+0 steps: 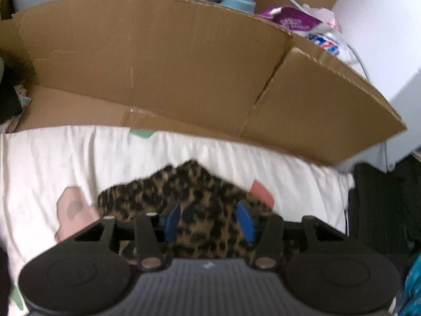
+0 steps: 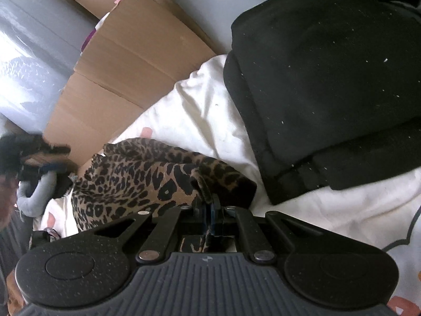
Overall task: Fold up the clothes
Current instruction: 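Fold the skirt over with the left tool and open it onto the sheet, then close the left tool on the skirt's elastic waistband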
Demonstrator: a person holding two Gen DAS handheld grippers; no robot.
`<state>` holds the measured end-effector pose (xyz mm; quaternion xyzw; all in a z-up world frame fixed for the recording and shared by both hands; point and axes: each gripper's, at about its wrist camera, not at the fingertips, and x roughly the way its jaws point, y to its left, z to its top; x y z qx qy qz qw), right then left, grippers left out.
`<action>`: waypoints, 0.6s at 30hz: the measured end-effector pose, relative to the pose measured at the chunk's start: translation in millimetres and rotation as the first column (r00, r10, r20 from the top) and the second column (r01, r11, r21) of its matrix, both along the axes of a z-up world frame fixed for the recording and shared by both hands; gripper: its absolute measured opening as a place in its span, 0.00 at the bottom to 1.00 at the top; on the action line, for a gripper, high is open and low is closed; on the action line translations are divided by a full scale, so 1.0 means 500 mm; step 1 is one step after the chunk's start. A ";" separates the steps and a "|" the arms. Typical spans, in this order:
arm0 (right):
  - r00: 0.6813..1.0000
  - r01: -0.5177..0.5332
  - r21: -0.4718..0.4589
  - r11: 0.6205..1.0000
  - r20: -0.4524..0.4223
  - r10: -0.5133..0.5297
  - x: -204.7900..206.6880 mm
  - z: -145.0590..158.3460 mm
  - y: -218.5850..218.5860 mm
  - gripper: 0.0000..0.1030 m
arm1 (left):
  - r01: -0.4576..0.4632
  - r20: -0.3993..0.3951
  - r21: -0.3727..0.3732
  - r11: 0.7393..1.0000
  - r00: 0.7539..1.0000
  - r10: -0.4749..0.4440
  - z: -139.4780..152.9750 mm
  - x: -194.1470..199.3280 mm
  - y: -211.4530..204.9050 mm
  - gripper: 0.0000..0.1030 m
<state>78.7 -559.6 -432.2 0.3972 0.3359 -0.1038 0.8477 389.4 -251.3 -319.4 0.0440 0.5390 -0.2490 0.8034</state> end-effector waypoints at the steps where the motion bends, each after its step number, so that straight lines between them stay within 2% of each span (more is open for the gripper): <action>1: 1.000 -0.003 -0.003 1.000 -0.003 0.003 -0.001 -0.001 0.000 0.00 | -0.009 0.000 -0.002 1.000 1.000 0.009 -0.003 0.008 -0.009 0.46; 7: 1.000 -0.010 0.003 1.000 -0.026 0.011 -0.002 -0.010 -0.008 0.01 | -0.047 -0.035 0.016 0.999 0.998 0.048 -0.040 0.035 -0.054 0.43; 14: 0.999 -0.027 0.005 1.000 -0.034 0.027 -0.004 -0.020 -0.012 0.01 | -0.106 -0.090 0.044 0.993 0.990 0.110 -0.113 0.051 -0.086 0.39; 18: 0.998 -0.038 0.004 0.999 -0.043 0.038 -0.005 -0.024 -0.013 0.01 | -0.132 -0.112 0.092 0.987 0.984 0.142 -0.149 0.053 -0.089 0.35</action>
